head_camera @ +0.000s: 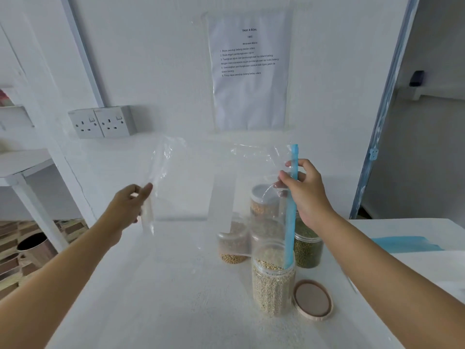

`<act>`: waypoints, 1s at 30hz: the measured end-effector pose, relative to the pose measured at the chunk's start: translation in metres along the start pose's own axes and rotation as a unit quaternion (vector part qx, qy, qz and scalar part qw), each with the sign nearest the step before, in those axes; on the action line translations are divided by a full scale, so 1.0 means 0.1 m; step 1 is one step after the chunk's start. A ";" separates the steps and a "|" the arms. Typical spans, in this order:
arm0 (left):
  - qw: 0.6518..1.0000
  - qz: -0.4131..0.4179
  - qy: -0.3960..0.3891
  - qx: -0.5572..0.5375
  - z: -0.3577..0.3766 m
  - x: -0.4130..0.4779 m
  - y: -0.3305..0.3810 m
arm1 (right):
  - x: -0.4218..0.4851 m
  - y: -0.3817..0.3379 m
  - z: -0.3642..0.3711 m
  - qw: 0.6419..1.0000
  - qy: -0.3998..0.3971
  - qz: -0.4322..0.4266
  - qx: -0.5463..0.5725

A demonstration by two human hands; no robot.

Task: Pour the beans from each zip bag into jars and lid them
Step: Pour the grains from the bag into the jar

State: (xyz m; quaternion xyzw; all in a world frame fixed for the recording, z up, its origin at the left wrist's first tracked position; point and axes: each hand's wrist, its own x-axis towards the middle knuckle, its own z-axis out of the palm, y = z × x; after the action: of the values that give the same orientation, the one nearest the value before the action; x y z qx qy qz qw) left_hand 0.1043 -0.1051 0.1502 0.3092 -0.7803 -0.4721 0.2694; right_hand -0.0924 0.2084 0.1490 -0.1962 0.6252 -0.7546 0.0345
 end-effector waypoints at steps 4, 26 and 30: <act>0.997 -0.053 -0.018 -0.059 0.03 -0.10 -0.22 | -0.01 -0.03 0.12 0.999 -0.003 -0.046 -0.003; 0.930 0.162 -0.118 0.309 0.04 -0.35 0.13 | 0.06 -0.66 0.54 0.979 -0.129 -0.088 -0.133; 0.947 0.282 -0.053 0.147 0.27 -0.41 0.68 | -0.02 -0.79 0.54 0.972 -0.186 -0.095 -0.108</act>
State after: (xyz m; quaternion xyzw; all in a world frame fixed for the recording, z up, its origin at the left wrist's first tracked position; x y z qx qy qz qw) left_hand 0.0971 -0.0345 0.1953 0.0871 -0.9093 -0.2728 0.3018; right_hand -0.0568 0.1757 0.2317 -0.3944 0.6643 -0.6324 0.0570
